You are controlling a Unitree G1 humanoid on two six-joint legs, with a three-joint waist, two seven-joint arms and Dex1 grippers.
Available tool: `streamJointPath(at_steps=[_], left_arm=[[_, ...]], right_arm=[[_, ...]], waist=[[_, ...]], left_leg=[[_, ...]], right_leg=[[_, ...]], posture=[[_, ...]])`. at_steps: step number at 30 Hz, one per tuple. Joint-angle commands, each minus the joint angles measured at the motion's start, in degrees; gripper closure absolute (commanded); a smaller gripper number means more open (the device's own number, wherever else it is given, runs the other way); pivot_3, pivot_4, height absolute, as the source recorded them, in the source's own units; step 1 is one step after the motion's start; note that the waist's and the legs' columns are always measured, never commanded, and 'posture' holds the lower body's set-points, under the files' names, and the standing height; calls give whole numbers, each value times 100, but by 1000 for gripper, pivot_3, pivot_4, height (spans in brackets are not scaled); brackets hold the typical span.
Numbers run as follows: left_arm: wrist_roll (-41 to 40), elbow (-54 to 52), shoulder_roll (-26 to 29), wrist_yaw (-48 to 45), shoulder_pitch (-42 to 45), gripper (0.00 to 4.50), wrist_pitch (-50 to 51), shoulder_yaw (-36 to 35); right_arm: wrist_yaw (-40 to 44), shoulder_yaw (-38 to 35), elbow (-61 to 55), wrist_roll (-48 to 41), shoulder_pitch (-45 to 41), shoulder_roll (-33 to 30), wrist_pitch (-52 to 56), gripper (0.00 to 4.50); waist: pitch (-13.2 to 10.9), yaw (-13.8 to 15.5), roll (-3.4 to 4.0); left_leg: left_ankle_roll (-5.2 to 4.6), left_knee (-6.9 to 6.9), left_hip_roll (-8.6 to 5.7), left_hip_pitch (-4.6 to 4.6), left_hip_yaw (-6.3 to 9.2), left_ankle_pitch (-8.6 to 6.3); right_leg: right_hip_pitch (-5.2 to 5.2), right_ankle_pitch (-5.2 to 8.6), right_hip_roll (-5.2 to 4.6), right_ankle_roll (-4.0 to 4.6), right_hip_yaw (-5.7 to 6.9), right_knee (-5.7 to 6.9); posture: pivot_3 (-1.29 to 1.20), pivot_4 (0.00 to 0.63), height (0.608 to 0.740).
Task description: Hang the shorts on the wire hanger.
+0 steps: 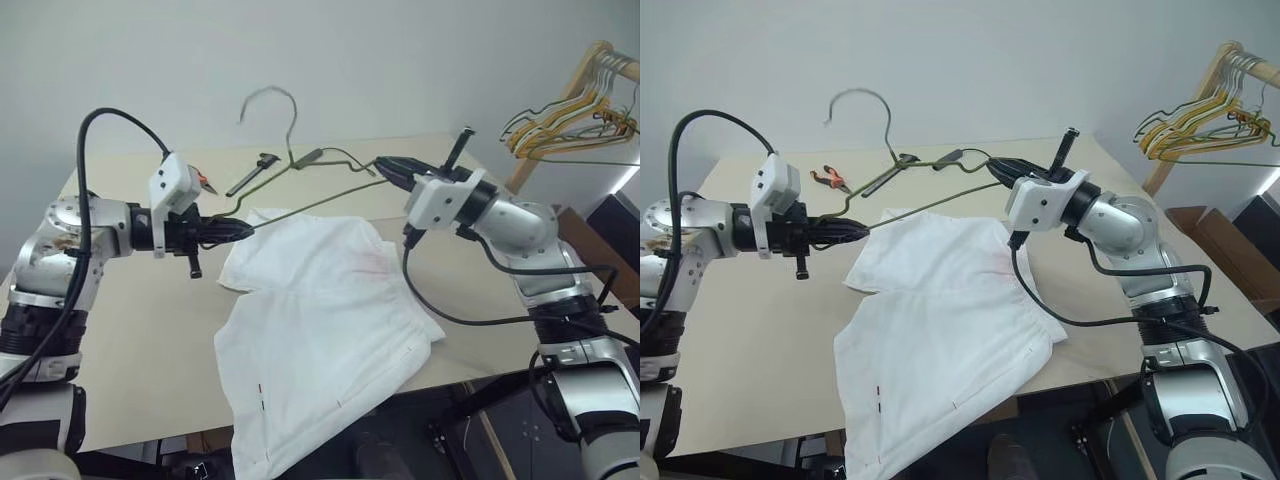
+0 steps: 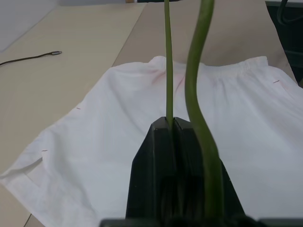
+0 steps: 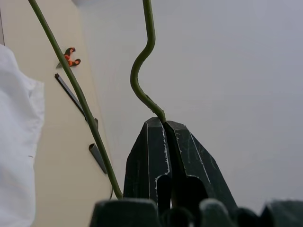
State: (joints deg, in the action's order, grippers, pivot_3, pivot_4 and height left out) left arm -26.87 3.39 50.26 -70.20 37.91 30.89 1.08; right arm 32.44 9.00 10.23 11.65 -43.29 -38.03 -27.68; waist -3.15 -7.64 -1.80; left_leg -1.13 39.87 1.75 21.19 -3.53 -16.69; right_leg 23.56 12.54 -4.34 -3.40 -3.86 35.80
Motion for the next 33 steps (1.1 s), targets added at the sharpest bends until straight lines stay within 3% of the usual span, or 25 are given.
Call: streamJointPath(at_steps=[1, 8, 12, 16, 19, 23, 31, 33], left_arm=[[22, -3, 12, -154, 162, 4500, -185, -99], [130, 80, -2, -307, 176, 4500, -267, -28], [497, 148, 32, -253, 148, 4500, -436, 143], [806, 89, -16, -185, 96, 4500, -554, 315], [928, 15, -59, -225, 99, 4500, -645, 432], [1000, -62, -144, -254, 159, 4500, -731, 513], [961, -275, -320, -183, 131, 4500, -714, 508], [950, -347, -330, -168, 78, 4500, -703, 499]], right_arm=[[182, -180, -173, -202, -115, -149, -178, 3754], [1317, -204, -550, -958, 152, -778, 20, 1327], [2565, -393, -1252, -2380, 378, -1366, 1570, 53], [3214, -382, -1607, -3167, 113, -1615, 3049, 53], [3798, 265, -1505, -2580, -507, -1773, 3832, 53], [4107, 988, -1006, -2108, -1307, -1364, 4845, 53], [4277, 1849, -34, -973, -1829, -602, 4810, 53], [4257, 1916, 188, -806, -1901, -457, 4722, 659]], waist=[[0, -24, 0], [0, -125, 0], [0, -140, 0], [1, -189, 0], [5, -239, 9], [8, -298, 11], [13, -272, 15], [13, -268, 15]], left_leg=[[0, 0, 0, 0, 0, 0], [0, 1, 1, 1, 4, 0], [0, 2, 0, -1, 5, 0], [-1, 8, 4, -5, 5, 0], [-1, 12, 3, -6, 4, 0], [-1, 17, 5, -1, 1, 0], [0, 43, 0, 82, 7, 0], [0, 46, 0, 87, 9, 0]], right_leg=[[0, 0, 0, 0, 0, 0], [0, 0, 0, 0, 0, 0], [-2, 0, -2, -1, 0, -3], [-5, 1, 0, 0, -2, -4], [-2, 3, -2, 1, -4, -4], [10, 4, 1, 3, -6, 3], [82, 3, -3, 3, -1, 42], [82, 2, -4, 2, 2, 40]], posture=[[-103, 0, 740], [-121, 0, 740], [-128, 0, 740], [-137, 0, 740], [-145, 0, 740], [-143, 0, 740], [-115, 0, 740], [-106, 0, 740]])
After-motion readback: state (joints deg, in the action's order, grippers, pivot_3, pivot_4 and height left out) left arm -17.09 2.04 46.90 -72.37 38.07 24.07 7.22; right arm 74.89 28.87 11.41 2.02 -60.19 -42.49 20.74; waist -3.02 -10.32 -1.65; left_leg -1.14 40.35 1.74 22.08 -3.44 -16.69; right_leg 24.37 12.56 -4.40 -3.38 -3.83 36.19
